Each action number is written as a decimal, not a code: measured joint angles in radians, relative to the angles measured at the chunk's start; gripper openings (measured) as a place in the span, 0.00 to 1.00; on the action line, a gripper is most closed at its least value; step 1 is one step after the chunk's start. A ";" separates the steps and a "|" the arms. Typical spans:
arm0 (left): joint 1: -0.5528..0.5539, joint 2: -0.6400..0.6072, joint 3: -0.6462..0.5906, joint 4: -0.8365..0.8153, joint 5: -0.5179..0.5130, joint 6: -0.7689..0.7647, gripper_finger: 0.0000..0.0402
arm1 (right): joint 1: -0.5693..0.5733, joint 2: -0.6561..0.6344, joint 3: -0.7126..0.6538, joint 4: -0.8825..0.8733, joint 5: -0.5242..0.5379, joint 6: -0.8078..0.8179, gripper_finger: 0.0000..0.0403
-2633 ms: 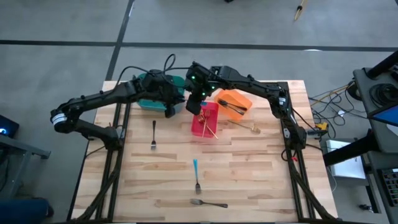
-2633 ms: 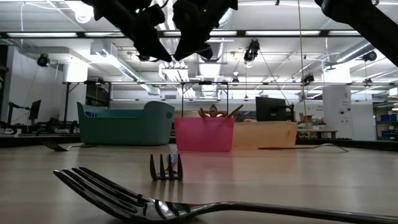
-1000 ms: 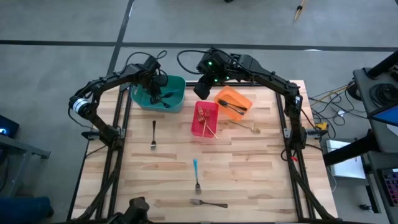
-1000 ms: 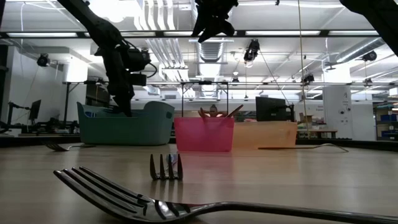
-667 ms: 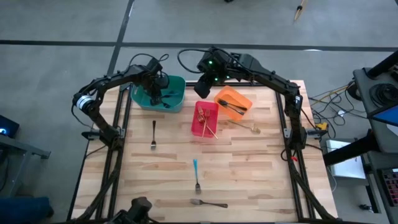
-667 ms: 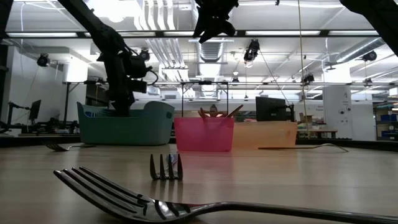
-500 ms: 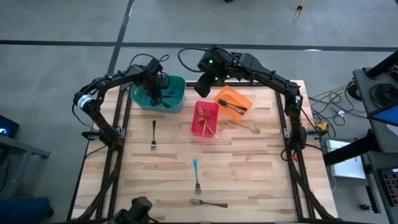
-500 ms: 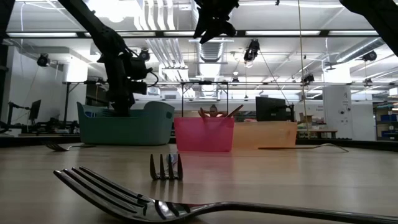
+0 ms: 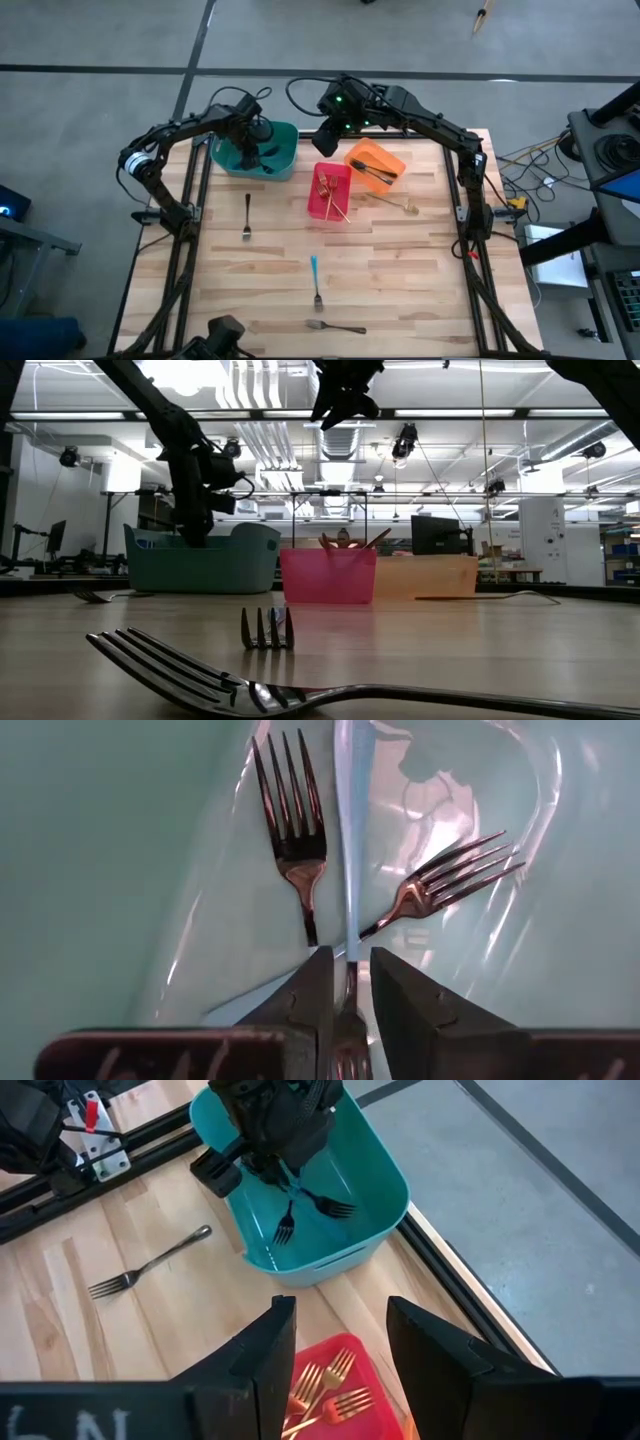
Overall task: Sort silverware by color (type)
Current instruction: Put the black fork into the orange bin
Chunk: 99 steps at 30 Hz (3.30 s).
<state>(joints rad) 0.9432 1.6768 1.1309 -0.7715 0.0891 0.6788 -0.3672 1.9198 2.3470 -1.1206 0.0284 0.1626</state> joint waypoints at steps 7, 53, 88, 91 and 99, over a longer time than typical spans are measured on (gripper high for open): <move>0.000 -0.037 0.000 -0.008 0.010 -0.072 0.13 | 0.000 0.000 0.000 -0.003 -0.001 0.020 0.37; -0.286 -0.536 -0.002 -0.232 0.234 -0.904 0.12 | 0.051 -0.047 -0.001 -0.451 -0.185 0.377 0.30; -0.673 -0.641 -0.582 -0.001 -0.080 -1.533 0.26 | 0.036 -0.047 0.000 -0.407 -0.106 0.298 0.31; -0.673 -0.630 -0.586 0.003 -0.101 -1.533 0.29 | 0.036 -0.047 0.000 -0.407 -0.105 0.298 0.31; -0.673 -0.575 -0.592 0.052 -0.120 -1.533 0.35 | 0.036 -0.047 0.000 -0.406 -0.105 0.298 0.32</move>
<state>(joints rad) 0.2707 1.1020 0.5392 -0.7193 -0.0310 -0.8544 -0.3309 1.8732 2.3474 -1.5271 -0.0761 0.4603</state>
